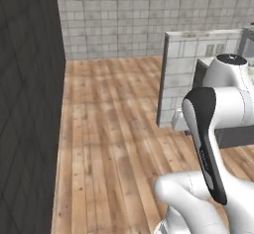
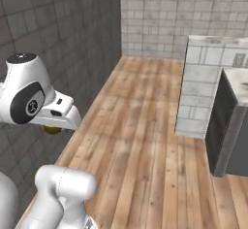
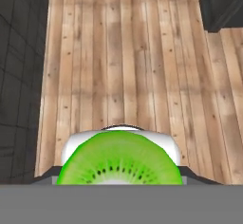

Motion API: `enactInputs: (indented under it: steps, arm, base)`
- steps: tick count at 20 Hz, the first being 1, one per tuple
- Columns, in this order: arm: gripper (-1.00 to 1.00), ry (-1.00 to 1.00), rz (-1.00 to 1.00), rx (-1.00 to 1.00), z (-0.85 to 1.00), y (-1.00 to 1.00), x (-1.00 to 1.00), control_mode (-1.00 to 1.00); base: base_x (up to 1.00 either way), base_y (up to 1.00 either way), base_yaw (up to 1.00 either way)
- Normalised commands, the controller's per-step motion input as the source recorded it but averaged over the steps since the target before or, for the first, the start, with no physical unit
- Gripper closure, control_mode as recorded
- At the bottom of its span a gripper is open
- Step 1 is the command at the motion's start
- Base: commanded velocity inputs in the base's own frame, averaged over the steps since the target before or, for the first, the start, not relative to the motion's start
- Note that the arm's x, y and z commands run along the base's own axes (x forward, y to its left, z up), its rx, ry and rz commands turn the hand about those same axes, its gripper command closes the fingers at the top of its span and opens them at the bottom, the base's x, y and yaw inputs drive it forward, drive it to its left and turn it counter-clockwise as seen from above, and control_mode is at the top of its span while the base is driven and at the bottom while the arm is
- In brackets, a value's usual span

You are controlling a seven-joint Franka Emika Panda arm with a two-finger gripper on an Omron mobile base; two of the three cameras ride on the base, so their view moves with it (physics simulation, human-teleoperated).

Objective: Pick up the pear and kiwi from the fridge and place one fruit on each plate on the dining counter.

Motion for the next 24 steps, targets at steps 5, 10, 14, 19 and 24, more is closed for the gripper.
enactInputs:
  steps: [5,10,14,19,24]
  arm:
    - [1.00,0.00,0.00,0.00,0.00,0.00,0.00,1.00]
    - [1.00,0.00,0.00,0.00,0.00,0.00,0.00,1.00]
    - [1.00,0.00,0.00,0.00,0.00,0.00,0.00,1.00]
    - [1.00,0.00,0.00,0.00,0.00,0.00,0.00,1.00]
    - [1.00,0.00,0.00,0.00,0.00,0.00,0.00,1.00]
  base:
    - [1.00,0.26,0.00]
    - [1.00,0.27,0.00]
    - [1.00,0.35,-0.01]
    - [1.00,0.77,-0.21]
    - [1.00,0.51,-0.20]
